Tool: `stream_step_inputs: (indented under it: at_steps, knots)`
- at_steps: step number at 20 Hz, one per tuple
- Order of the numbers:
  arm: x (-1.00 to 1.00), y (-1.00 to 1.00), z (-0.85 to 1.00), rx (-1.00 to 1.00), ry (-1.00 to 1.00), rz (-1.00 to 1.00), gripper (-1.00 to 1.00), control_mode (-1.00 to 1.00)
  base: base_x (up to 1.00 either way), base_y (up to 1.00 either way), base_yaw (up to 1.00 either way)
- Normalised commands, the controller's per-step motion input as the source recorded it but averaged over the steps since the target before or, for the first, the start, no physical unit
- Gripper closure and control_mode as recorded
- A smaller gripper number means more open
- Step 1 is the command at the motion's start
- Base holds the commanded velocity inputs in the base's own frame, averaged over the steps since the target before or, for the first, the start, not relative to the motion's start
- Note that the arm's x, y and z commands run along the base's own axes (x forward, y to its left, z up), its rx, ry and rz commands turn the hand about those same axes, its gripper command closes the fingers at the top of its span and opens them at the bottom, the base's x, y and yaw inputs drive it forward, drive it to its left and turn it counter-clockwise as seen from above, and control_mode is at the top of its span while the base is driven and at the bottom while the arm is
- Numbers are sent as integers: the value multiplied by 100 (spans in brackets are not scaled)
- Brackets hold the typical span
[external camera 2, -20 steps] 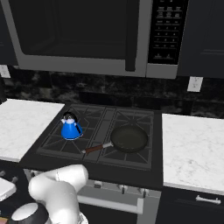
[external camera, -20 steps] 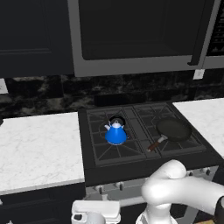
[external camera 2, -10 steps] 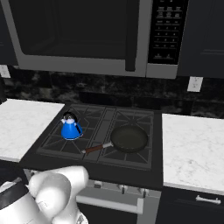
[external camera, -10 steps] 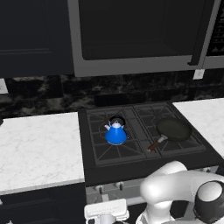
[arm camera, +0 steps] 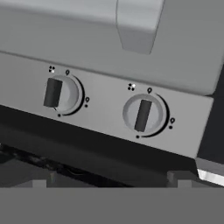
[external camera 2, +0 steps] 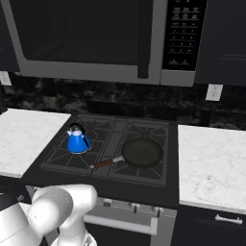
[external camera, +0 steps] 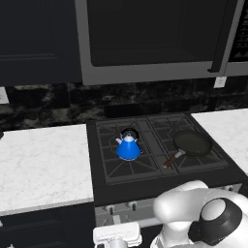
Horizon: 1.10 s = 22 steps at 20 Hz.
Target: Pick the kettle from the counter and place it on a stove burner. Then turn the burner on.
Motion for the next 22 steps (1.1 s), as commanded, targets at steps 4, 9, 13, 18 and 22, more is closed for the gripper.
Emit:
stream_step_inputs:
  at_steps: [4, 9, 13, 18, 22]
  knots:
    - [52, -22, 0, 3, 0, 1, -100, -100, 0, 0, 0]
    - [16, -1, 0, 0, 0, 1, -100, -100, 0, 0, 0]
    - [0, 6, -4, 0, 0, 0, -100, -100, 0, 0, 0]
    - [7, 12, -17, -3, 0, 0, -100, -100, 0, 0, 0]
    - [24, 5, -24, 0, 0, 0, -100, -100, 0, 0, 0]
